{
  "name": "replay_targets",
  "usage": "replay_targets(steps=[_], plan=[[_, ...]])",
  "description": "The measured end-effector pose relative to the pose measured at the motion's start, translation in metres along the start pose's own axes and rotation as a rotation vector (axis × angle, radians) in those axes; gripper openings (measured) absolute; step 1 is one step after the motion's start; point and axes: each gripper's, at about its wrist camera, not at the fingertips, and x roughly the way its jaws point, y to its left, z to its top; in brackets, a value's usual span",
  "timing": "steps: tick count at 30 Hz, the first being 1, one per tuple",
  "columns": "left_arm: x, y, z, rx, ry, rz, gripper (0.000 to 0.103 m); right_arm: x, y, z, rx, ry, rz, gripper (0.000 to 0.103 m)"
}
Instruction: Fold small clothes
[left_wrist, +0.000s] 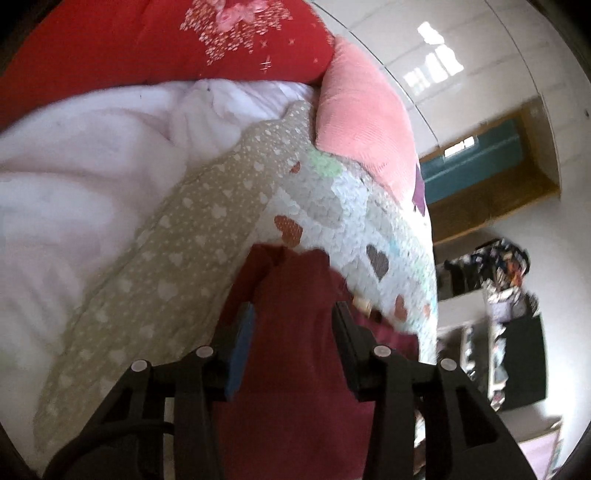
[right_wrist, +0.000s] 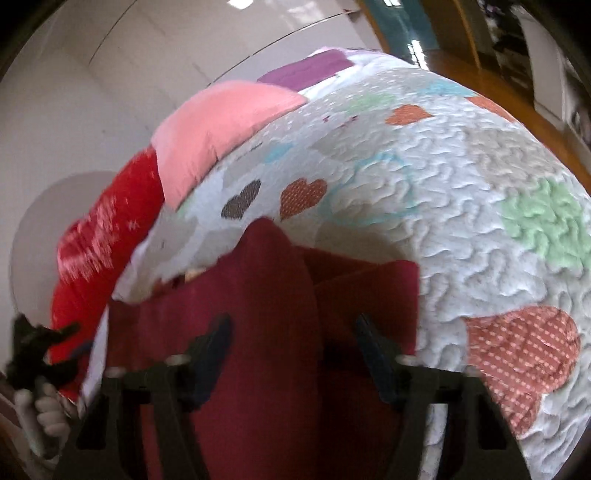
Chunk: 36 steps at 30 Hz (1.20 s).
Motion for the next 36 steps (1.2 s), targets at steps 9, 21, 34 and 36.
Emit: replay_targets(steps=[9,21,34,36], plan=[[-0.001,0.001,-0.045,0.093,0.046,0.076,0.043,-0.024,-0.031,-0.007,0.144,-0.059,-0.101,0.022],[-0.011,-0.018,-0.135,0.33,-0.101,0.222,0.061,-0.107,-0.015,-0.075,-0.066,-0.122,-0.165,0.038],[-0.005,0.038,-0.095,0.07,-0.216,0.139,0.066,-0.091,0.072,-0.089,-0.264,-0.023,-0.172,0.038],[-0.005,0.05,-0.089,0.04,-0.219,0.124,0.069,-0.069,0.1,-0.08,-0.289,0.004,-0.138,0.038]])
